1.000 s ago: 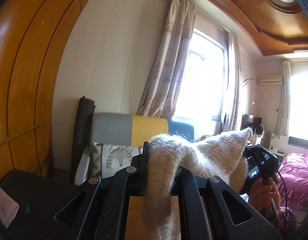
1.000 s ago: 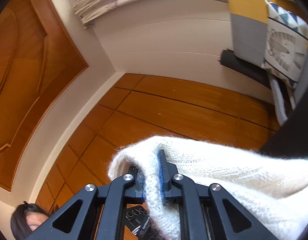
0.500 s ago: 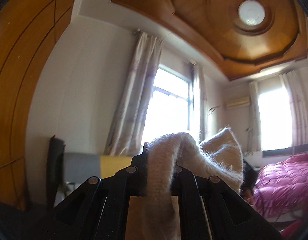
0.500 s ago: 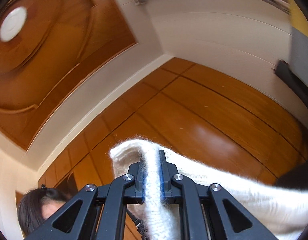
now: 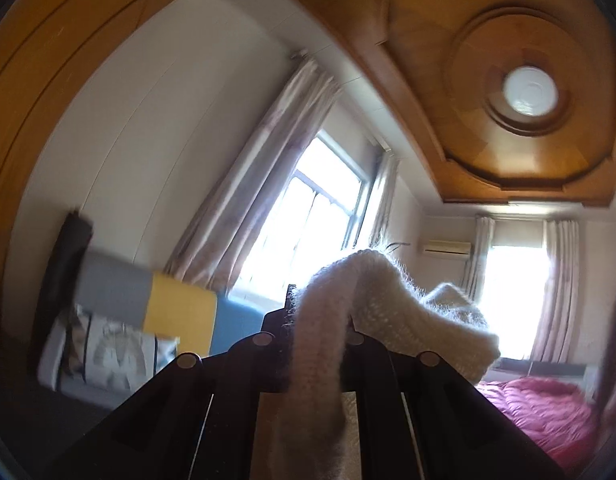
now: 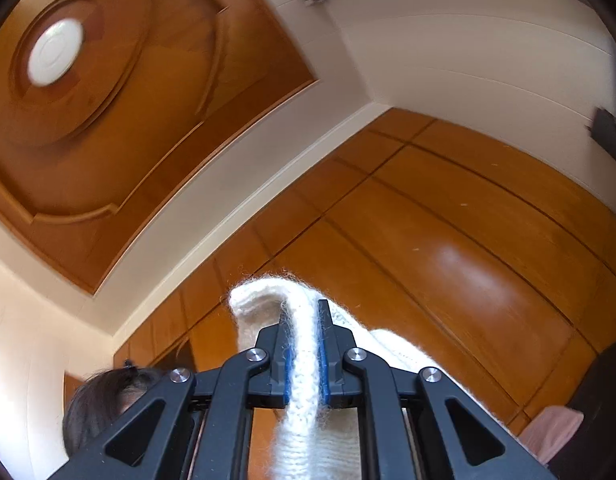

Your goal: Fold clothes

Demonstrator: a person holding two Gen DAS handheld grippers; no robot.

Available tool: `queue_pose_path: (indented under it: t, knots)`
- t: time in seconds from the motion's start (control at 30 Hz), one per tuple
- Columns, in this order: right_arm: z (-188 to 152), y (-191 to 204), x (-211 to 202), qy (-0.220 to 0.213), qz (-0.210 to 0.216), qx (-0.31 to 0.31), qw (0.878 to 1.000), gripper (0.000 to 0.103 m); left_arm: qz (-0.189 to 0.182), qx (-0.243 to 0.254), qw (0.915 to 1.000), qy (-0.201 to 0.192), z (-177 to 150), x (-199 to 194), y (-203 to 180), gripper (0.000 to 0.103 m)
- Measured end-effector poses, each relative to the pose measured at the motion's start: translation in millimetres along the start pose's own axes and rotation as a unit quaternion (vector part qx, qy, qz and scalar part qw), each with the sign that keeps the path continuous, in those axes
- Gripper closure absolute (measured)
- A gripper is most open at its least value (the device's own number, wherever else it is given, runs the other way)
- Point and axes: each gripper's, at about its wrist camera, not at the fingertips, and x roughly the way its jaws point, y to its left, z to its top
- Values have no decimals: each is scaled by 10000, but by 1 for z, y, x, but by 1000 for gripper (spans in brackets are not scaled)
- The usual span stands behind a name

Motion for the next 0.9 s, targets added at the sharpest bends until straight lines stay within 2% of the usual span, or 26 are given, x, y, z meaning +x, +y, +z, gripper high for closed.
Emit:
queue_pose_path:
  t: [0.13,0.2,0.23,0.33,0.4,0.53,0.7,0.8,0.9]
  knots:
    - [-2,-53,-36,-383,-777,236,9960,93,681,-80,9961,556,-51,46,44,96]
    - [-5,-86,-61,-542,-1361,294,9888,93,975,-132,9905,960,-80,68,70,96]
    - [-8,-106,-75,-604,-1728,331,9825,93,1179,-292,9846,1254,-103,83,93,96]
    - [-20,-168,-124,-827,-2806,643,9541,93,1587,-864,9640,1953,-162,109,154,96]
    - [-30,-209,-163,-984,-3504,957,9265,93,1987,-1128,9433,2408,-206,126,198,96]
    - [-43,-262,-229,-1219,-4282,1465,8834,93,2332,-1349,9190,2878,-257,135,251,96]
    - [-27,-296,-246,-1292,-4803,1513,8543,93,2543,-980,9105,3109,-260,155,271,96]
    - [-15,-318,-251,-1140,-5103,1414,8406,93,2895,-1038,8988,3123,-262,172,294,96]
    - [-1,-344,-245,-1066,-5317,1372,8289,93,3361,-1089,8815,3133,-267,194,316,96]
